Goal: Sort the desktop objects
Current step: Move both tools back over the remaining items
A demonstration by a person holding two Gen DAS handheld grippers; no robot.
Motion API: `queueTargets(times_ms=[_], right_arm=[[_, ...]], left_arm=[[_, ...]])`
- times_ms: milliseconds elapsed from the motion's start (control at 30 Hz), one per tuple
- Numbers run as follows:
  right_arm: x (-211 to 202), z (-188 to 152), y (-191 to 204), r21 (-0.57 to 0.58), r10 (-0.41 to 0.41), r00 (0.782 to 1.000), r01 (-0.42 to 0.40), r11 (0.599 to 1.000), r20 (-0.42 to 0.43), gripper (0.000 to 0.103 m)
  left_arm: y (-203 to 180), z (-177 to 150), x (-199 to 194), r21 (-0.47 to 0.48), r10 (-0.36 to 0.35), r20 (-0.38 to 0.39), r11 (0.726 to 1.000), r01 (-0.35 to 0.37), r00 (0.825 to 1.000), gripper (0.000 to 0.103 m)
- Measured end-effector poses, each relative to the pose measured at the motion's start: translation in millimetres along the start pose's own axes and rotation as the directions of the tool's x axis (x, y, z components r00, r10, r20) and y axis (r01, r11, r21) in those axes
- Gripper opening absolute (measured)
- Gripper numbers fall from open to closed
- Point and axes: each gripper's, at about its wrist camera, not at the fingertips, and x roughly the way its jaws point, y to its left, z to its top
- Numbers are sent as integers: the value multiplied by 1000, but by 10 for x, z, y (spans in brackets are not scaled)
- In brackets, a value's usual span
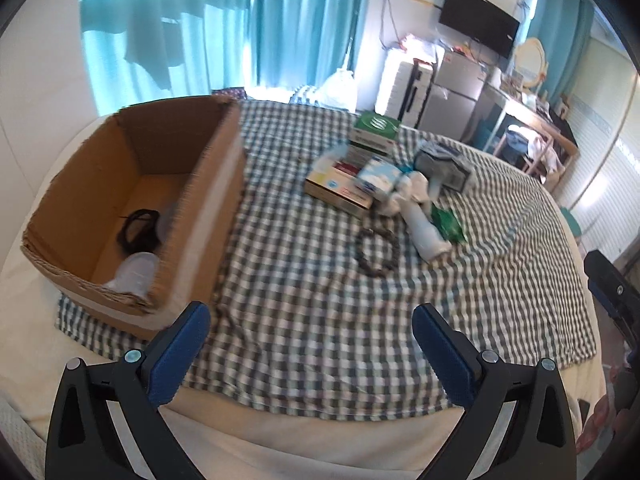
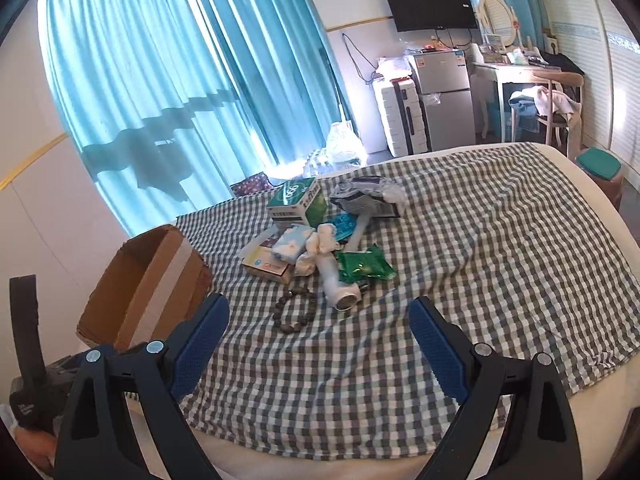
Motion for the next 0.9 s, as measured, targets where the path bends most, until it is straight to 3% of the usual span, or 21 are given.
queueTargets(times_ms=[167,267,333,400,467,567,767,900], right_arm=[[-126,29,-377,70,57,998,-58,996,19,92],[-262,47,-579,97,75,996,-79,992,47,92],[-390,91,-709,83,94,993,-99,992,70,92],[-455,120,-782,40,76,993,-80,996,91,92],[-421,164,-879,30,54,994,-57,998,93,92],[-140,214,-1015,90,75,995,-81,993,66,92],[616,102,-943,139,67,997,-71,988,36,92],[913,102,-828,75,47,998,-45,996,-28,92]], left_arm=[[-563,-17,160,27,25,-10,999,-25,1000,103],[-907,43,337,29,13,33,999,-14,999,103],[-1101,86,535,53,11,55,999,-14,998,103],[-1197,105,727,69,54,29,996,-56,998,103],[-1189,106,861,70,77,8,995,-77,997,103],[-1075,77,1015,61,54,0,997,-54,999,103],[-906,21,1364,171,87,-16,982,-83,996,103],[-766,91,1564,138,47,-52,990,-40,998,103]])
